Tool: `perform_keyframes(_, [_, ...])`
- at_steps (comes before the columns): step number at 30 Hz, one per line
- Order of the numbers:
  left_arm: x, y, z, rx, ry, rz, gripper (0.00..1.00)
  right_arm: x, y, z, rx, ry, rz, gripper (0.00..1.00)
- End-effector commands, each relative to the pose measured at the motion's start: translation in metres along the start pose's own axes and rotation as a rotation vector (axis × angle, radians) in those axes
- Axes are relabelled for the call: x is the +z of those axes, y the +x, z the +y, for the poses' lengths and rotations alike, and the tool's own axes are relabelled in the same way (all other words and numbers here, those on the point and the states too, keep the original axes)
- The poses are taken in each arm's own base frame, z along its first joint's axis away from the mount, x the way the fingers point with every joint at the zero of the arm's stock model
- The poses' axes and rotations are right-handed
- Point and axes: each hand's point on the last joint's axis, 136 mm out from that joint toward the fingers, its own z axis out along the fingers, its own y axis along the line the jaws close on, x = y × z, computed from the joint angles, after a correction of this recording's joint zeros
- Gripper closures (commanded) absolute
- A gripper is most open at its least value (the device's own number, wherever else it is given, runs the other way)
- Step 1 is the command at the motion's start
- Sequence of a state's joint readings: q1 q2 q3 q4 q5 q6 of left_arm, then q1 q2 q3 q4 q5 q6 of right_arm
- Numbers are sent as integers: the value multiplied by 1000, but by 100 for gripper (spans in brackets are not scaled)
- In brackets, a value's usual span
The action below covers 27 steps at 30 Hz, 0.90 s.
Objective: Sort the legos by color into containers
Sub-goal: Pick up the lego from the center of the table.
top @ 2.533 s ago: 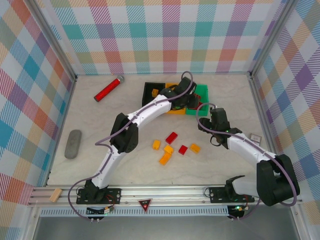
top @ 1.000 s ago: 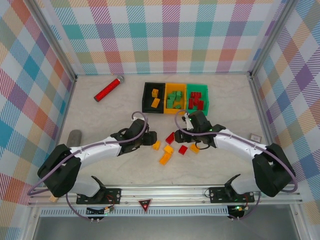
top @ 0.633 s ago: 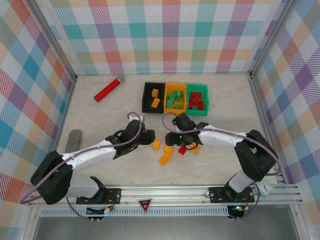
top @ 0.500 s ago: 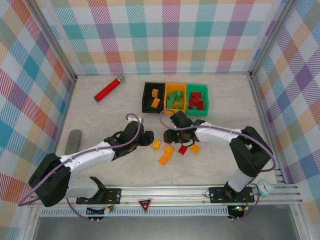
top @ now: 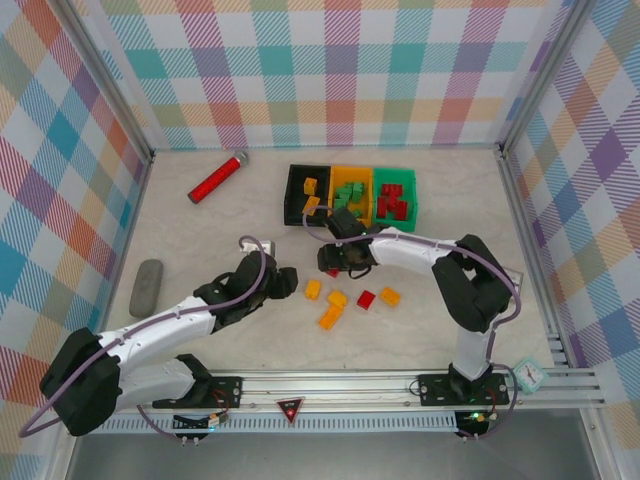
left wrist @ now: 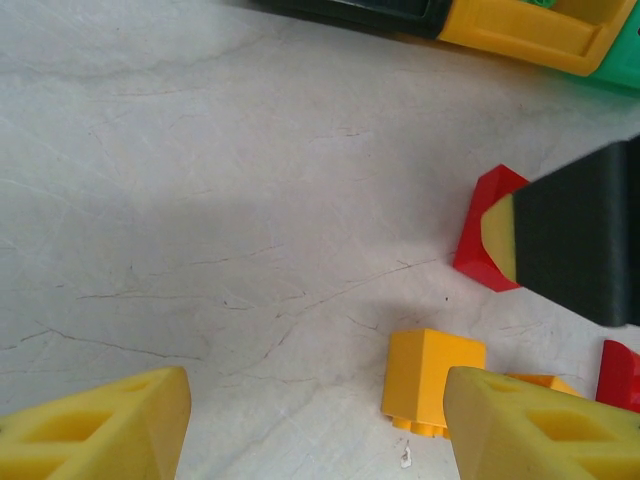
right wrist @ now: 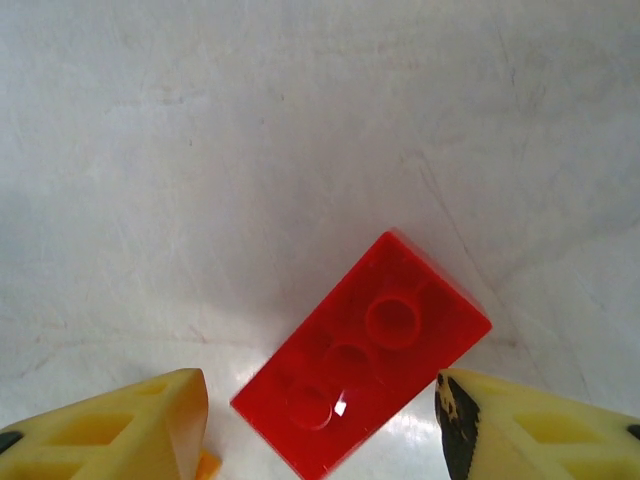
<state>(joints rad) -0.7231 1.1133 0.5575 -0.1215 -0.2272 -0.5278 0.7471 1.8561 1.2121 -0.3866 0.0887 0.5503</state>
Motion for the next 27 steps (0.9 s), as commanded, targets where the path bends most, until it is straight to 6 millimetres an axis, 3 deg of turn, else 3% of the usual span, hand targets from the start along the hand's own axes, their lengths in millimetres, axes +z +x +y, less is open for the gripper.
perform_keyframes(1, [-2, 5, 12, -9, -35, 10, 32, 5, 8, -14, -60, 107, 46, 37])
perform_keyframes(11, [1, 6, 11, -23, -26, 6, 32, -16, 6, -18, -80, 121, 3, 36])
perform_keyframes(18, [4, 6, 5, -23, -10, 19, 32, -1, 5, -6, -64, 75, 29, 36])
perform_keyframes(27, [1, 11, 12, -29, -26, 21, 32, 18, -3, 6, -66, 55, 54, 36])
